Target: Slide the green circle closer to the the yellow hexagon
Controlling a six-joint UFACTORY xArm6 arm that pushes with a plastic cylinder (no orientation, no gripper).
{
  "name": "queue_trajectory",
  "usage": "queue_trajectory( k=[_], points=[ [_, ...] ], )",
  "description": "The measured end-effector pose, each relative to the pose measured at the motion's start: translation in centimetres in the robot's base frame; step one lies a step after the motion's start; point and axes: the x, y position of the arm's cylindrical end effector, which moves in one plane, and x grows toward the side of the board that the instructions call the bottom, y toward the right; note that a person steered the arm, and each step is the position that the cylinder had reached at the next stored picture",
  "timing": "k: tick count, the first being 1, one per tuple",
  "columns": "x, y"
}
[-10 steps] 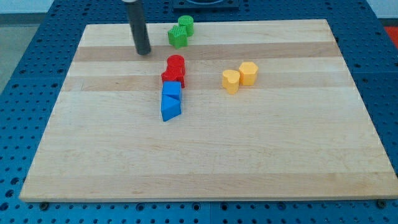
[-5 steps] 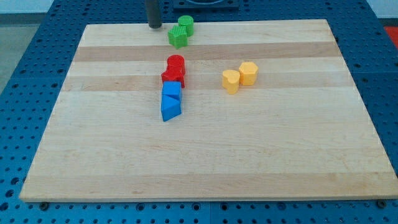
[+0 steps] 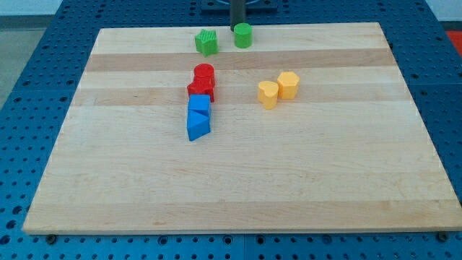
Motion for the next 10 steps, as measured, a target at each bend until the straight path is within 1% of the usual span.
queue_trajectory(
  k=[1,2,4,5,6,7,8,9,10],
  points=[
    [0.3,0.9],
    [1.9,1.8],
    [6.4,3.8],
    [7.8,4.4],
    [6.3,4.3],
    [5.2,3.1],
    [5.7,-0.7],
    [7.3,-2.6],
    [8.3,-2.5]
  ],
)
